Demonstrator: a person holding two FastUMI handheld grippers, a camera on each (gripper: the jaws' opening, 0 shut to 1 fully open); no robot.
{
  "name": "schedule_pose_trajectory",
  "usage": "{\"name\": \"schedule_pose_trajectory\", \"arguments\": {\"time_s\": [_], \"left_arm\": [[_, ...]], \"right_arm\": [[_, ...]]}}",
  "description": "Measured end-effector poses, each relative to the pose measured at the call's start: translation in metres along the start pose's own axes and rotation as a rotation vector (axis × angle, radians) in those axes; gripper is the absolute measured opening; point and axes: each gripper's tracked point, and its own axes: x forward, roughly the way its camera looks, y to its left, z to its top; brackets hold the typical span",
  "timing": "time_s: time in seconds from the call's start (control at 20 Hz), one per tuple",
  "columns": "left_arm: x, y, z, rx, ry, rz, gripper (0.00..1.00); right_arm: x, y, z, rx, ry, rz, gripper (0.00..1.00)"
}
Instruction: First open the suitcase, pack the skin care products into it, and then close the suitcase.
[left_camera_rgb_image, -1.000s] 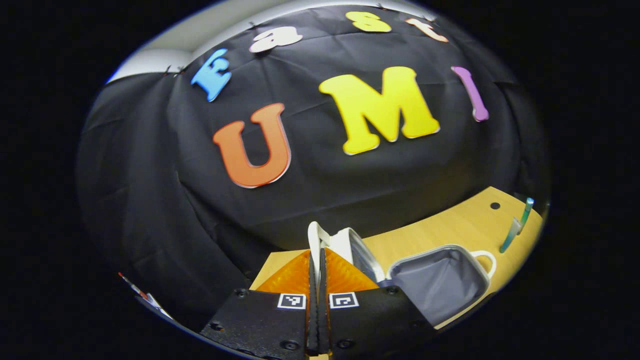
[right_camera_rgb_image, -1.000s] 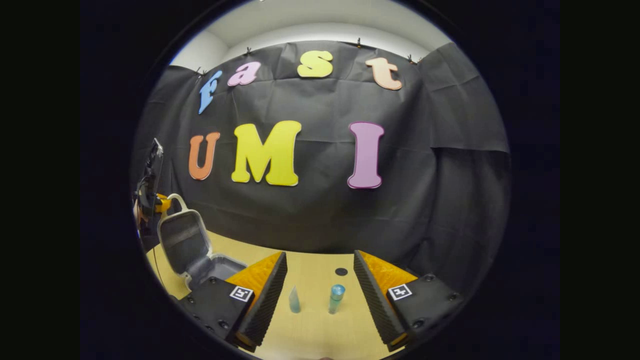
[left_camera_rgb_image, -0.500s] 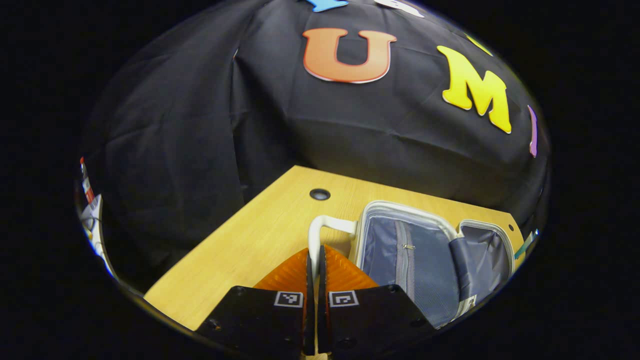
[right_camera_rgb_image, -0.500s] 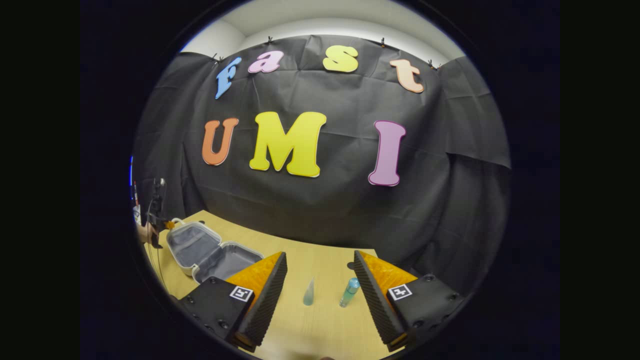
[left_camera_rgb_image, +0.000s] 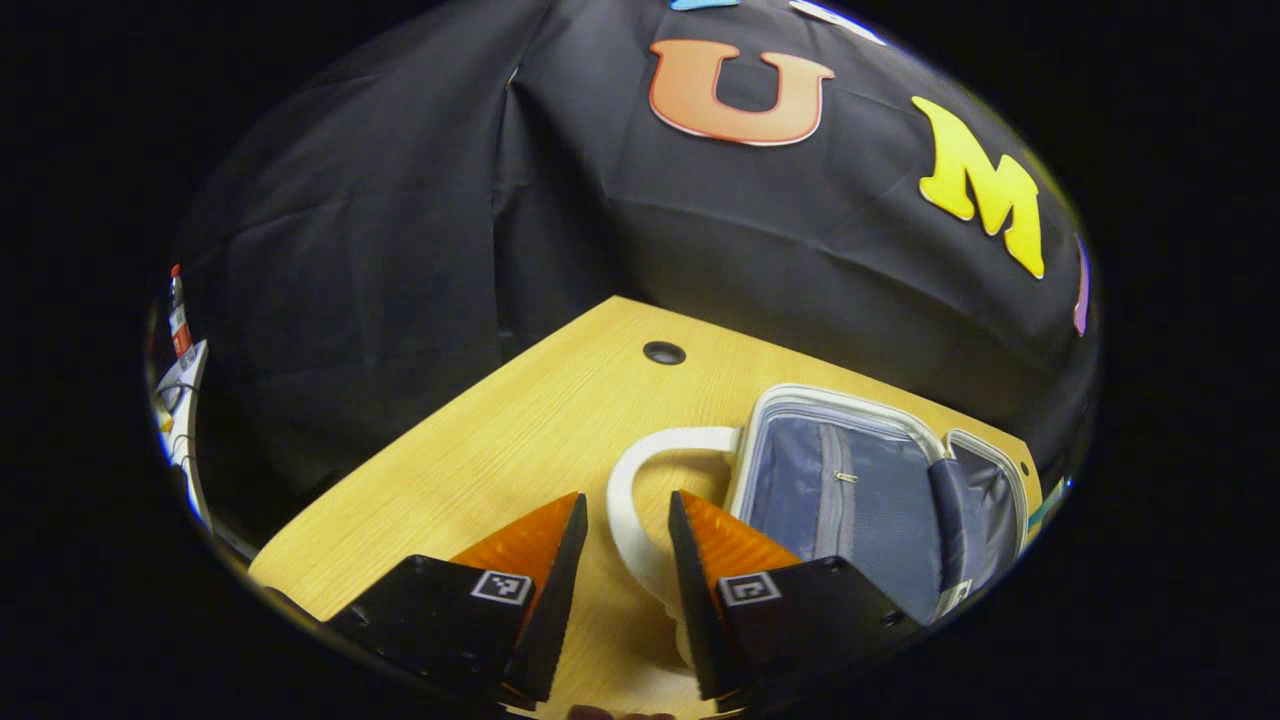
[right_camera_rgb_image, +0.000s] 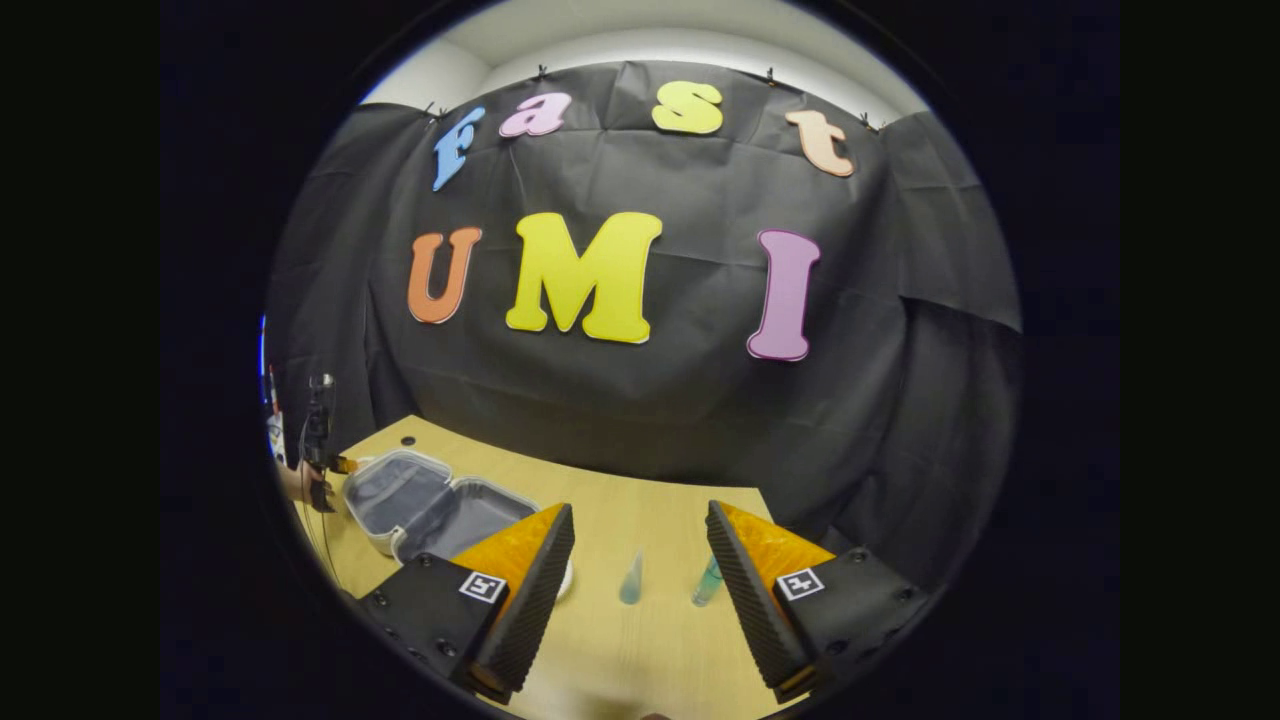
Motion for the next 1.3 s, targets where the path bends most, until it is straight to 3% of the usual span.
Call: {"name": "schedule_pose_trajectory", "arguments": {"time_s": [0.15, 0.35, 0.6, 0.75, 1.0, 1.2, 1.3], "left_arm": [[-0.044, -0.034, 0.041, 0.074, -0.129, 0.000, 1.00], [-0.118, -0.130, 0.084, 0.151, -0.291, -0.024, 0.98], [-0.191, -0.281, 0.088, 0.217, -0.394, -0.145, 0.98], [-0.212, -0.381, 0.046, 0.237, -0.371, -0.273, 0.97], [-0.223, -0.498, -0.035, 0.304, -0.262, -0.430, 0.98], [-0.215, -0.553, -0.084, 0.346, -0.201, -0.505, 0.98], [-0.198, -0.570, -0.106, 0.363, -0.166, -0.506, 0.98]], "right_arm": [[0.005, -0.005, 0.000, 0.031, -0.012, 0.015, 0.80], [0.009, -0.029, -0.004, 0.061, -0.035, 0.019, 0.80], [0.013, -0.080, -0.022, 0.112, -0.024, -0.016, 0.78], [0.015, -0.109, -0.039, 0.123, 0.003, -0.035, 0.78], [0.013, -0.155, -0.066, 0.104, 0.066, -0.041, 0.80], [0.009, -0.189, -0.088, 0.106, 0.114, -0.063, 0.79], [0.006, -0.200, -0.098, 0.103, 0.140, -0.070, 0.80]]}}
